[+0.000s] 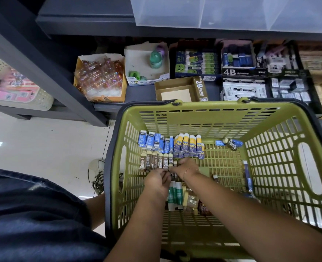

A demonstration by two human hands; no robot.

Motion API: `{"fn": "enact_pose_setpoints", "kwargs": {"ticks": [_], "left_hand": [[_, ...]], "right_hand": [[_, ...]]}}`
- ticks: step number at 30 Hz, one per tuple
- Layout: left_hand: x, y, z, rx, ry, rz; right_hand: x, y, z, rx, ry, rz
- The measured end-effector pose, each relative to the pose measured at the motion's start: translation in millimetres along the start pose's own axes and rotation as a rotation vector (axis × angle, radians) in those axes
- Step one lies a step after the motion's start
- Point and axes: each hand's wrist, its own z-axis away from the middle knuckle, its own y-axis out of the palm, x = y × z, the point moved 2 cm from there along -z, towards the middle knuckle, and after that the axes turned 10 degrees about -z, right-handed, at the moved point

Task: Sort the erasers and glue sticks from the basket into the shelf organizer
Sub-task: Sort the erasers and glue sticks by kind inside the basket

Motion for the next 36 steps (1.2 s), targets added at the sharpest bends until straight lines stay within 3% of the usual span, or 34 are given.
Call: {"fn": "enact_pose_setpoints", "kwargs": {"ticks": [11, 17, 32, 36], "left_hand": [[1, 0, 0, -0.006, -0.007, -0.012], [1, -2, -1, 0.002, -0.002, -0.015], [0, -9, -12, -0.068, -0.014, -0.167], [-1, -9, -10, -0.096, 0.003, -0.285]], "right_hand": [[-2, 2, -1, 0.013, 0.046, 0.006], [-9, 9, -4, 0.062, 0.064, -0.112], [-2, 8, 2, 0.182, 0.015, 0.227], [0, -4, 2, 0.195, -0.062, 0.178]]}}
